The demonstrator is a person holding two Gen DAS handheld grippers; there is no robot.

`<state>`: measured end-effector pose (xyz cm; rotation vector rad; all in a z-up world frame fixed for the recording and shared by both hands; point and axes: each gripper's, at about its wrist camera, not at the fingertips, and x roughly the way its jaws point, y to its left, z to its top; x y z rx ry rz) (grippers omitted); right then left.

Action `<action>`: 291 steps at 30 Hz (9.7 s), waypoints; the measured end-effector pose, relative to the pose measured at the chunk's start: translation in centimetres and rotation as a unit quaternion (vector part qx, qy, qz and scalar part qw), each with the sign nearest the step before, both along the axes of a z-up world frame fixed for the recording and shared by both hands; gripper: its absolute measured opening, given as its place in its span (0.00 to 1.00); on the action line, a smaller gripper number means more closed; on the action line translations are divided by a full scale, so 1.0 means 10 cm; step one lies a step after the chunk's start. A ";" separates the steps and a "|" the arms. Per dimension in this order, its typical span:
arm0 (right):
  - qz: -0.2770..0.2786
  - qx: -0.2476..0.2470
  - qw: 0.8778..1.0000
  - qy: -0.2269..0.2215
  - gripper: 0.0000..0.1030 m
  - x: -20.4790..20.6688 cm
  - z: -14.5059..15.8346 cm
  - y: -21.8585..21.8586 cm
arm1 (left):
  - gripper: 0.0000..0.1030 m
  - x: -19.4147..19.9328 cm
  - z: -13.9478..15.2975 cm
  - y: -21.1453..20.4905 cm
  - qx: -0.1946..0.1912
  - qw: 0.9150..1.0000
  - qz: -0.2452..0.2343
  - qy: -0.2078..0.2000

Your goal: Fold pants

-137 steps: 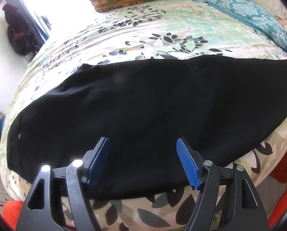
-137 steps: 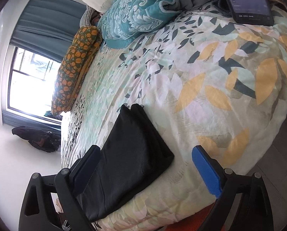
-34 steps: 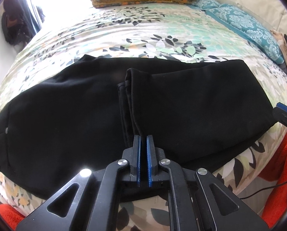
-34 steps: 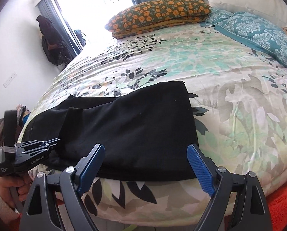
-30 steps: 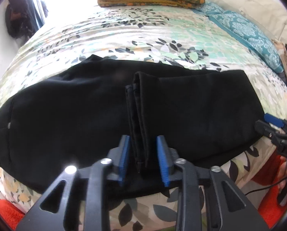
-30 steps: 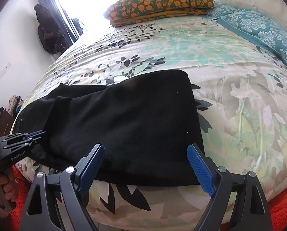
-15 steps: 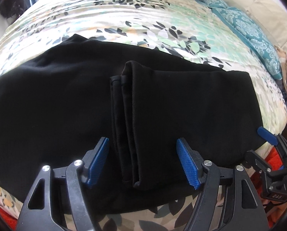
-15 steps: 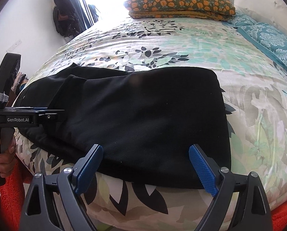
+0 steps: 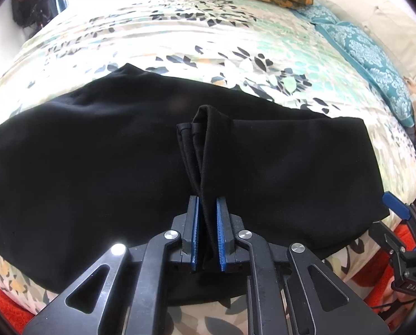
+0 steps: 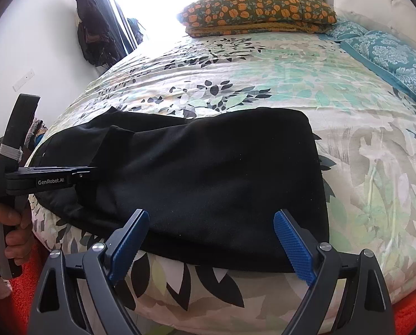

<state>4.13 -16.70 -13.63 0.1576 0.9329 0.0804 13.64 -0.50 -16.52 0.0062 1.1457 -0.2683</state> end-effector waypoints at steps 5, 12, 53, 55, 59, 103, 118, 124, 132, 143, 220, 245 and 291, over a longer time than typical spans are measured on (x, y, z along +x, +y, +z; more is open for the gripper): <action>-0.025 -0.009 0.999 -0.044 0.88 -0.09 0.19 -0.11 | 0.09 -0.07 0.24 0.09 -0.022 1.000 -0.001 -0.015; -0.156 0.000 0.986 -0.057 0.88 -0.17 0.29 -0.69 | 0.09 0.03 -0.03 0.29 0.001 1.000 0.021 0.010; 0.035 -0.014 0.998 -0.043 0.93 -0.07 0.13 0.15 | 0.79 -0.13 0.16 0.59 0.008 0.997 0.074 -0.023; 0.034 -0.014 0.998 -0.045 0.93 -0.07 0.13 0.14 | 0.79 -0.12 0.17 0.61 0.005 0.997 0.080 -0.025; 0.032 -0.012 0.999 -0.043 0.93 -0.06 0.12 0.13 | 0.79 -0.12 0.18 0.66 0.005 0.996 0.089 -0.027; 0.062 -0.042 0.997 -0.028 0.93 0.00 0.01 0.42 | 0.84 0.35 0.20 3.36 -0.139 0.964 0.224 0.025; 0.079 -0.045 0.996 -0.026 0.93 0.01 -0.01 0.50 | 1.00 0.59 -0.53 3.35 -0.135 0.960 0.208 0.128; 0.075 -0.039 0.996 -0.031 0.93 0.00 0.02 0.48 | 1.00 0.58 -0.54 3.33 -0.128 0.961 0.213 0.121; 0.071 -0.035 0.996 -0.033 0.93 0.00 0.04 0.46 | 1.00 0.61 -0.53 3.30 -0.122 0.960 0.219 0.127; 0.076 -0.036 0.996 -0.031 0.93 -0.01 0.03 0.49 | 1.00 0.65 -0.55 3.31 -0.126 0.957 0.223 0.135; -0.065 0.292 0.949 0.102 0.19 0.34 -0.19 -1.00 | 0.82 -0.31 0.09 1.09 -0.161 0.979 0.119 -0.026; 0.064 0.014 0.997 0.029 0.67 0.11 0.08 -0.15 | 0.86 -0.38 0.04 -0.57 0.034 0.989 -0.106 -0.098; -0.042 -0.049 0.997 -0.036 0.90 -0.44 0.52 -0.13 | 0.98 -0.53 0.22 -0.18 0.041 0.997 -0.001 -0.059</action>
